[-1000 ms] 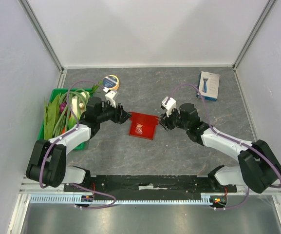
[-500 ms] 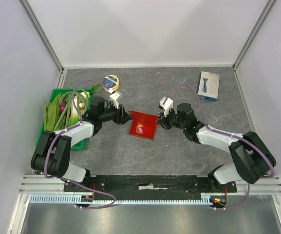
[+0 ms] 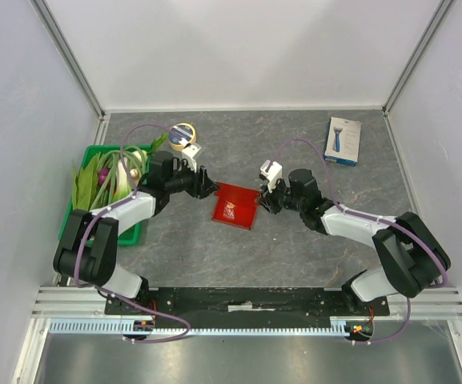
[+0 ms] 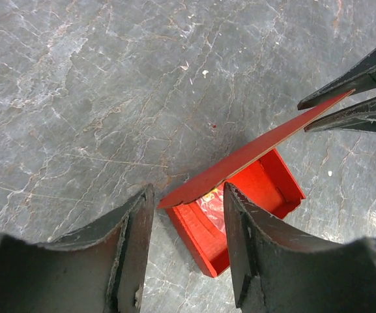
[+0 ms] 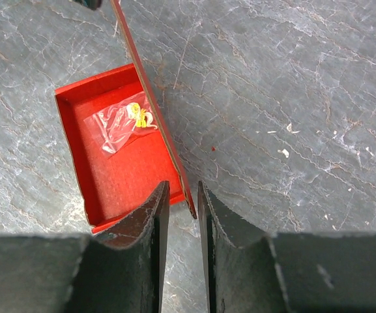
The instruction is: Fold the paper box
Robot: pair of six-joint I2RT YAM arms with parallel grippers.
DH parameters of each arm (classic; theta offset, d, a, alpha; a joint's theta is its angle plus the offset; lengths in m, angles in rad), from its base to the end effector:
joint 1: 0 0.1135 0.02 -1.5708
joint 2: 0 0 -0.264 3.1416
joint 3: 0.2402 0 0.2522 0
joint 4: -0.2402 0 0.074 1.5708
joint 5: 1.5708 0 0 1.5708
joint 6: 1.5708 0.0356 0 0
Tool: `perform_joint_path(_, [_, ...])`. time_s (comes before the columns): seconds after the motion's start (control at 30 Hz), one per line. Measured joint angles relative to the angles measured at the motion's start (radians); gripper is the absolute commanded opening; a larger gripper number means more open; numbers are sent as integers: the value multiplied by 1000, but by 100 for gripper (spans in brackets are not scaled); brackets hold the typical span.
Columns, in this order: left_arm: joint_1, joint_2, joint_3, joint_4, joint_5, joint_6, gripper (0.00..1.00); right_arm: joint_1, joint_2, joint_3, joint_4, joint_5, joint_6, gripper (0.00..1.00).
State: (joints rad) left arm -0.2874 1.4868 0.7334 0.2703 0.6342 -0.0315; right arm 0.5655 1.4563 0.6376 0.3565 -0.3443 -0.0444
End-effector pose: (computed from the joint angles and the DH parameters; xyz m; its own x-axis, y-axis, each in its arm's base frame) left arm 0.2899 -0.1077 0.2051 -0.4683 0.1120 -0.8765 0.7172 0.6276 -0.3030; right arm 0.2445 0.1694 0.1899 -0.3424 -0.2668 -0.9009 -0.7754 0.6217 0.1106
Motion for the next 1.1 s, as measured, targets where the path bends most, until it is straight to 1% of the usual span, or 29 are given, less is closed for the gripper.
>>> perform_joint_path(0.13, [0, 54, 36, -22, 43, 11, 49, 0, 3, 8, -5, -8, 0, 29])
perform_joint_path(0.23, [0, 71, 41, -35, 79, 18, 43, 0, 9, 14, -8, -18, 0, 27])
perform_joint_path(0.4, [-3, 72, 41, -40, 93, 29, 35, 0, 15, 19, -17, -21, -1, 22])
perform_joint_path(0.47, [-8, 72, 41, -43, 85, 33, 34, 0, 16, 19, -23, -21, -2, 21])
perform_joint_path(0.53, [-21, 69, 41, -50, 67, 38, 34, 0, 16, 19, -31, -21, -2, 21])
perform_joint_path(0.57, [-30, 66, 41, -54, 54, 41, 34, 0, 16, 19, -35, -21, -2, 22])
perform_joint_path(0.6, [-39, 62, 40, -56, 44, 45, 38, 0, 16, 19, -40, -21, -2, 28])
perform_joint_path(0.63, [-45, 58, 39, -56, 36, 47, 40, 0, 16, 19, -44, -20, -2, 31])
perform_joint_path(0.7, [-56, 50, 39, -57, 21, 52, 43, 0, 15, 20, -52, -13, -2, 30])
perform_joint_path(0.77, [-60, 44, 39, -57, 16, 54, 43, 0, 14, 21, -72, -2, -7, 30])
perform_joint_path(0.97, [-62, 42, 39, -63, 6, 59, 43, 0, 11, 36, -137, 29, -14, 20])
perform_joint_path(1.1, [-63, 42, 39, -75, 5, 62, 43, 0, 6, 37, -148, 28, -16, 12])
